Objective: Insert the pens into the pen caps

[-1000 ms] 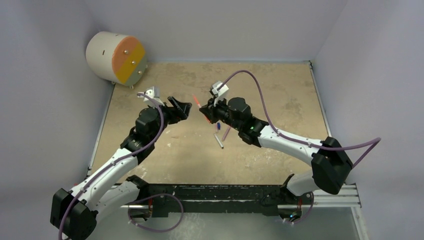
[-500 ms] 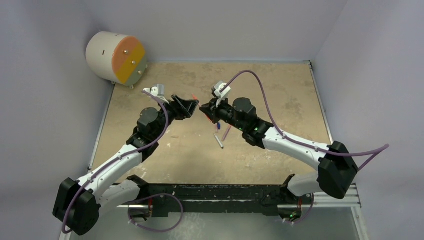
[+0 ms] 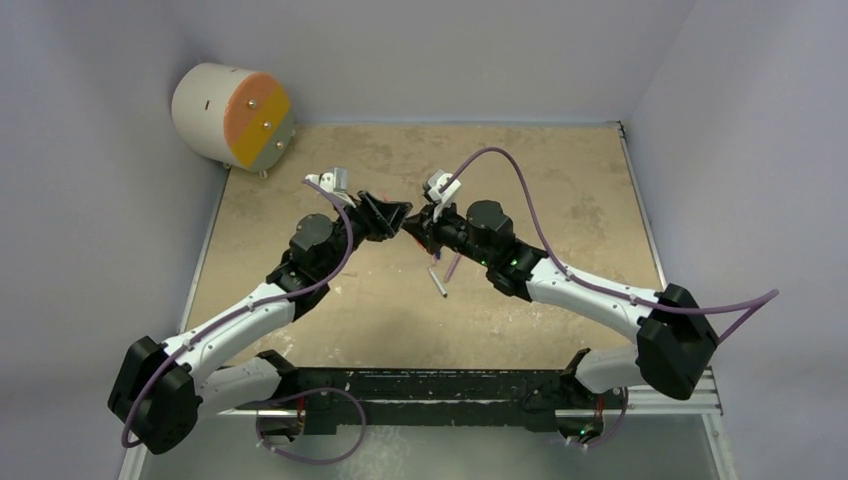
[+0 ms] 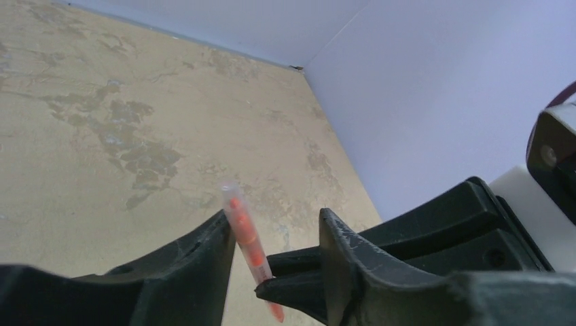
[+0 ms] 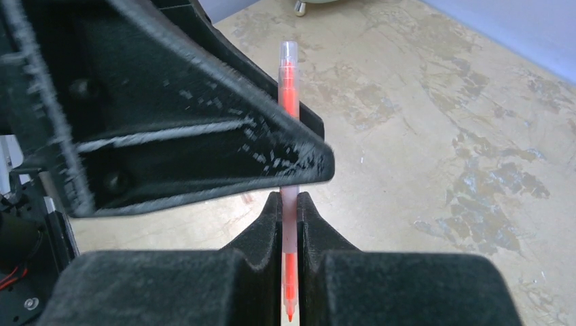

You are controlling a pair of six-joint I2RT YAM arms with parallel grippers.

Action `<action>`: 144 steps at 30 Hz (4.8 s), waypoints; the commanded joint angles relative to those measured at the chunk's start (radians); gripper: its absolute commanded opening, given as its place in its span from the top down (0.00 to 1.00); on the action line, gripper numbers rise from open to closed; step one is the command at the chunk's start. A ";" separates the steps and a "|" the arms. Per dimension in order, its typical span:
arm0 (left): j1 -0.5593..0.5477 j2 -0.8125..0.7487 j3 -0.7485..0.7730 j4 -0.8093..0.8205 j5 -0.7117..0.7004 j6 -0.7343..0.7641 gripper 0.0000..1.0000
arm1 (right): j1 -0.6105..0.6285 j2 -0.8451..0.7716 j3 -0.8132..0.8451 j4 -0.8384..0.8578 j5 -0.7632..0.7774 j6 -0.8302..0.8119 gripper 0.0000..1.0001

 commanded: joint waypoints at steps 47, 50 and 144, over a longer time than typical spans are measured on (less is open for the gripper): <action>-0.104 0.218 -0.014 1.114 -0.271 -0.303 1.00 | -0.415 0.102 -0.072 1.264 -0.651 0.892 0.44; -0.106 0.233 0.010 1.105 -0.224 -0.312 1.00 | -0.415 0.102 -0.059 1.252 -0.684 0.882 0.48; -0.059 0.010 0.352 -0.249 0.549 0.504 1.00 | -0.412 -0.438 -0.163 0.399 -0.509 0.482 0.28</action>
